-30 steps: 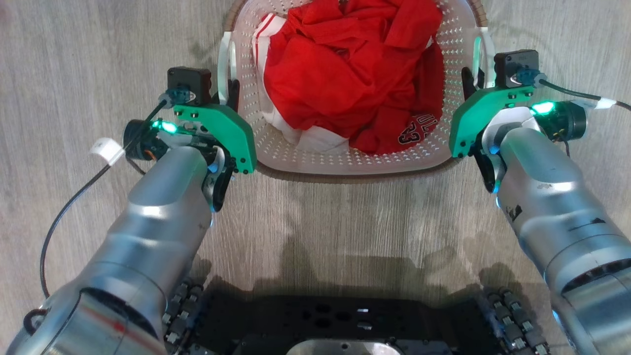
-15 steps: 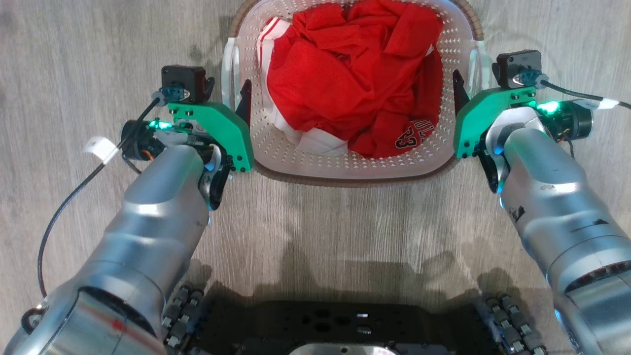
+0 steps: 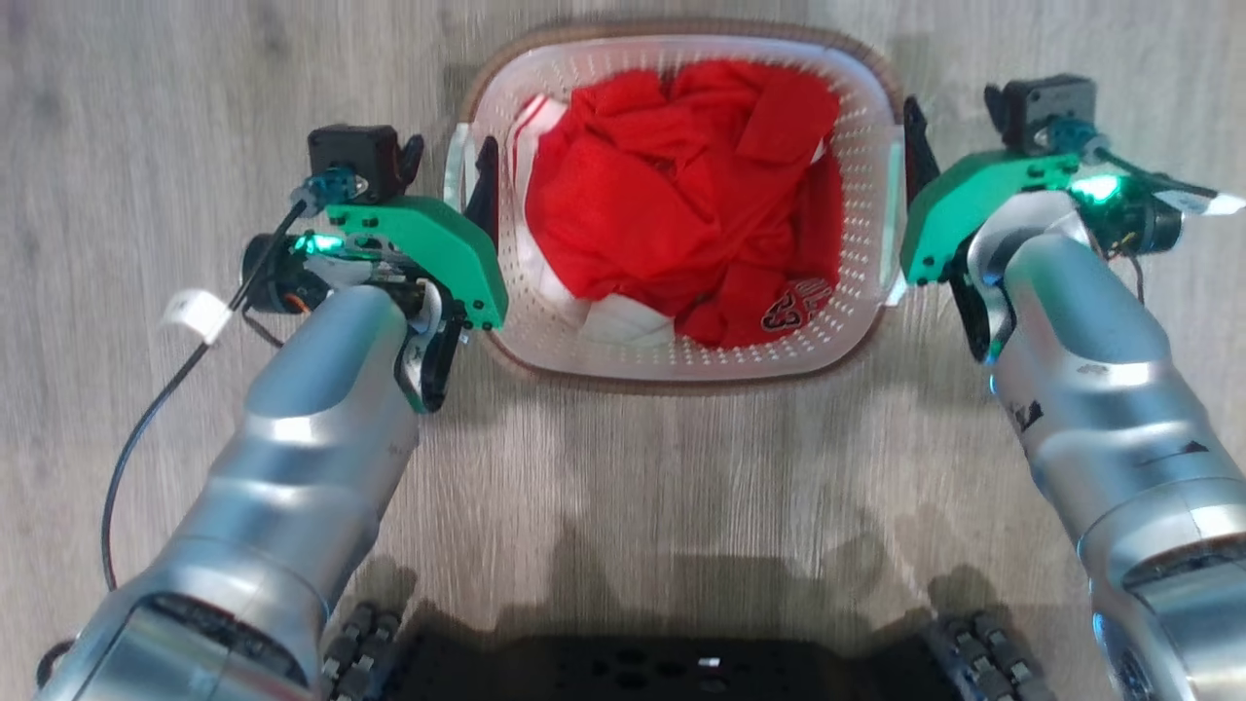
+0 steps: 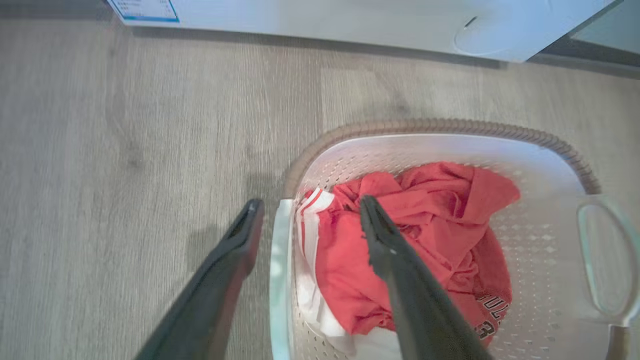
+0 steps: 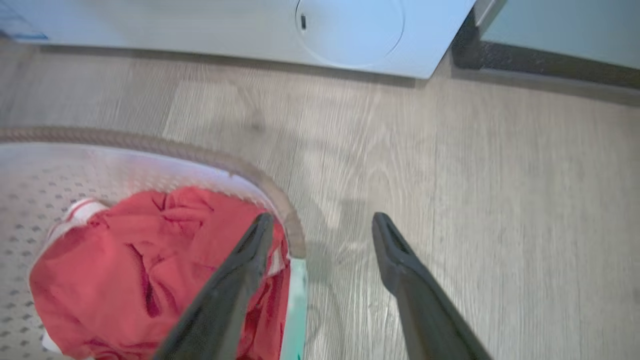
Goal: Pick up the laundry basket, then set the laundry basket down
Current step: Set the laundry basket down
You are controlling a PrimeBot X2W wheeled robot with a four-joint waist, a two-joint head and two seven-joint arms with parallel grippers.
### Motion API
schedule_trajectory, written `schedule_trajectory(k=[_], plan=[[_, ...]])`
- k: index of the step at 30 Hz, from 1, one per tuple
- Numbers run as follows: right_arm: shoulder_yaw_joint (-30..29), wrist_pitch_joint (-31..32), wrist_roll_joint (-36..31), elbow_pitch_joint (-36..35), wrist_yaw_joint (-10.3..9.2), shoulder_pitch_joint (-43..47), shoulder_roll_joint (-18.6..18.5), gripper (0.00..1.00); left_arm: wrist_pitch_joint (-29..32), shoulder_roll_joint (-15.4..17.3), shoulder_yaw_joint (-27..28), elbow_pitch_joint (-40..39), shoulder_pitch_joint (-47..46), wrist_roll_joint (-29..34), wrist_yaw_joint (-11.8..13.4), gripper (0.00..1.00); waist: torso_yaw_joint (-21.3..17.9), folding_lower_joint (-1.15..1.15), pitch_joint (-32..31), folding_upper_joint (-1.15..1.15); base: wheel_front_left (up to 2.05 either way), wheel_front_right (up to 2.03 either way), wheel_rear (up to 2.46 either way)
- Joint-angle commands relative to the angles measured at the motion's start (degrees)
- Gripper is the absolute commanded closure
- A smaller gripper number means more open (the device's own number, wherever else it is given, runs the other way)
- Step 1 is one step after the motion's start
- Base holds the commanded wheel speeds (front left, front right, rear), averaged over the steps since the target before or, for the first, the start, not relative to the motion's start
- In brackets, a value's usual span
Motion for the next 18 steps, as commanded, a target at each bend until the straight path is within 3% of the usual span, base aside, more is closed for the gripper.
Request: schedule_trajectory(k=[1,18], plan=[[0.31,-0.13,-0.68,-2.34,-0.02,3.7,1.12,0.0,-0.54,2.28,2.75,-2.39,2.28,1.81,0.49,0.0,-0.63,0.0,-2.23,0.0,0.0,0.0,0.0],[-1.64,-0.13,-0.12,-22.82,-0.02,17.78,1.13,0.0,-0.55,1.67,23.03,-23.82,20.83,19.59,-0.15,0.0,-2.17,0.0,-19.75,0.0,0.0,0.0,0.0]])
